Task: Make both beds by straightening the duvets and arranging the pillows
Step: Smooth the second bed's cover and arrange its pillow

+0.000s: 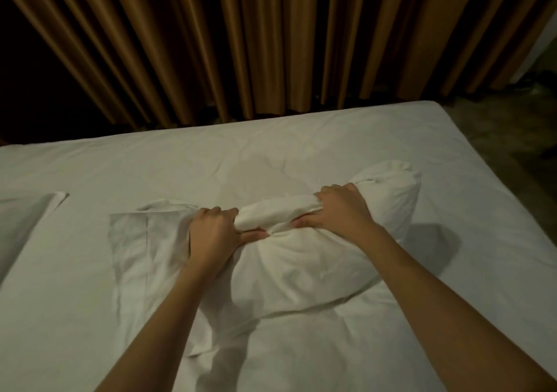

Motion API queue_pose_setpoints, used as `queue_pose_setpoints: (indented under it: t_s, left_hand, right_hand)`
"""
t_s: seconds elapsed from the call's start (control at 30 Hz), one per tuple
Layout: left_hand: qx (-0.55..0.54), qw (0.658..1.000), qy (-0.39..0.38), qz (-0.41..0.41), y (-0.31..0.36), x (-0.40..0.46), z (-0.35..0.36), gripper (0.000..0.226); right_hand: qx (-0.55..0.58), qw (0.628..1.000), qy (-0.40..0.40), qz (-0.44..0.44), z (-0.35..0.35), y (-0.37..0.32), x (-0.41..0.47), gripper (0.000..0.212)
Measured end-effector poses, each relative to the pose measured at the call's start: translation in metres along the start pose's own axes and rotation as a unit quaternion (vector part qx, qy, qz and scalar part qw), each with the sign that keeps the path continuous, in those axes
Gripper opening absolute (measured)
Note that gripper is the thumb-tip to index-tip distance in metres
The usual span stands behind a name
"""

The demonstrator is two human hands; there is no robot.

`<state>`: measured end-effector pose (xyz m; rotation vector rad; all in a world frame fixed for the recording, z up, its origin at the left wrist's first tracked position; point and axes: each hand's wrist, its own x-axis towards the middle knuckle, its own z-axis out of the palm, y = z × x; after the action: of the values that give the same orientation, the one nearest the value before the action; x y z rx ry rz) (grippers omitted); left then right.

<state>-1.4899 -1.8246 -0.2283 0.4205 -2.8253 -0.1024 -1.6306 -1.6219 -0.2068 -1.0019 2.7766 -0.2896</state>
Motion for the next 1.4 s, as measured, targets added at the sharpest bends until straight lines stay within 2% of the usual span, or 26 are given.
queue_pose_setpoints:
  t_s: [0.13, 0.27, 0.4, 0.53, 0.63, 0.73, 0.83, 0.93, 1.03, 1.13, 1.27, 1.4]
  left_hand:
    - [0.001, 0.999, -0.033, -0.016, 0.005, -0.016, -0.006, 0.074]
    - [-0.007, 0.997, -0.075, -0.027, 0.01, -0.018, -0.013, 0.073]
    - [0.014, 0.994, -0.107, 0.032, 0.01, -0.014, -0.012, 0.091]
    - [0.025, 0.984, -0.148, 0.091, 0.008, -0.009, -0.017, 0.094]
    - [0.033, 0.977, -0.198, 0.071, 0.011, -0.009, -0.033, 0.084]
    - [0.01, 0.961, -0.271, 0.047, 0.012, -0.016, -0.053, 0.074]
    - [-0.021, 0.968, -0.244, 0.053, 0.005, -0.017, -0.076, 0.087]
    - [-0.048, 0.976, -0.211, 0.028, -0.006, 0.009, -0.101, 0.082]
    - [-0.051, 0.979, -0.197, 0.014, -0.013, 0.049, -0.124, 0.068]
    - [-0.064, 0.981, -0.182, -0.001, -0.018, 0.093, -0.143, 0.057]
    - [-0.072, 0.985, -0.157, 0.0, -0.026, 0.146, -0.159, 0.06]
    - [-0.083, 0.982, -0.168, 0.001, -0.025, 0.184, -0.172, 0.064]
  right_hand:
    - [0.007, 0.999, -0.008, -0.036, -0.002, 0.0, -0.01, 0.081]
    - [0.006, 0.999, -0.011, -0.039, -0.002, -0.004, -0.024, 0.075]
    - [-0.026, 0.999, -0.005, 0.02, 0.004, -0.01, -0.044, 0.071]
    - [-0.046, 0.997, -0.003, 0.054, 0.005, -0.017, -0.053, 0.074]
    - [-0.059, 0.997, 0.034, 0.044, -0.003, -0.025, -0.061, 0.073]
    - [-0.058, 0.99, 0.124, 0.01, -0.008, -0.031, -0.074, 0.074]
    - [-0.06, 0.977, 0.203, -0.005, -0.019, -0.037, -0.07, 0.07]
    - [-0.055, 0.966, 0.251, -0.039, -0.051, -0.049, -0.039, 0.066]
    - [-0.047, 0.968, 0.243, -0.05, -0.086, -0.054, -0.004, 0.067]
    - [-0.058, 0.975, 0.213, -0.026, -0.12, -0.057, 0.026, 0.071]
    - [0.012, 0.988, 0.152, 0.029, -0.158, -0.058, 0.064, 0.062]
    - [0.047, 0.984, 0.166, 0.042, -0.18, -0.053, 0.09, 0.068]
